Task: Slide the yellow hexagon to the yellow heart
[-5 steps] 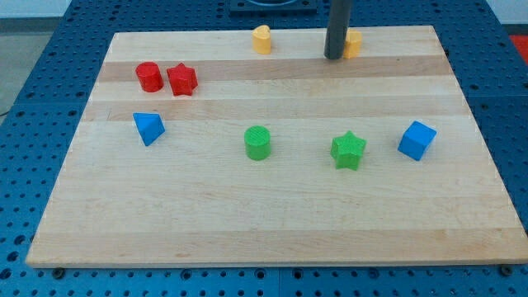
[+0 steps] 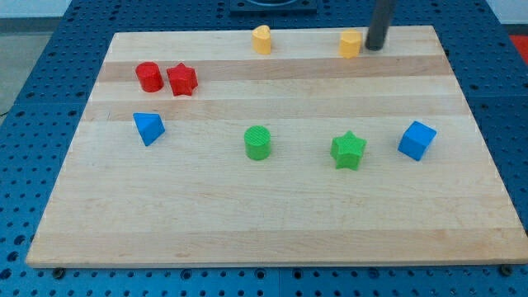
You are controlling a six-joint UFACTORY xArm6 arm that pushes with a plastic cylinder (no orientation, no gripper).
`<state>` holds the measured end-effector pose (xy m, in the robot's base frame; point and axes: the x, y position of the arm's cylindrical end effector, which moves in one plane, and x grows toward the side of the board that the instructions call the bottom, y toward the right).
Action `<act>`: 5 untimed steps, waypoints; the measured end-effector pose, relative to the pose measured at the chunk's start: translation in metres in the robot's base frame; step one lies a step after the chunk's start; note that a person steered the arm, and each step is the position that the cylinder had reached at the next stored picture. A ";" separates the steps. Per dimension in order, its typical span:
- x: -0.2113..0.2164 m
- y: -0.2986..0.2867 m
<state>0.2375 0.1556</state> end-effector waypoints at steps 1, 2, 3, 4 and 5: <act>-0.010 -0.059; -0.017 -0.095; -0.004 -0.072; 0.021 -0.068; 0.024 -0.111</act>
<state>0.2611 0.0444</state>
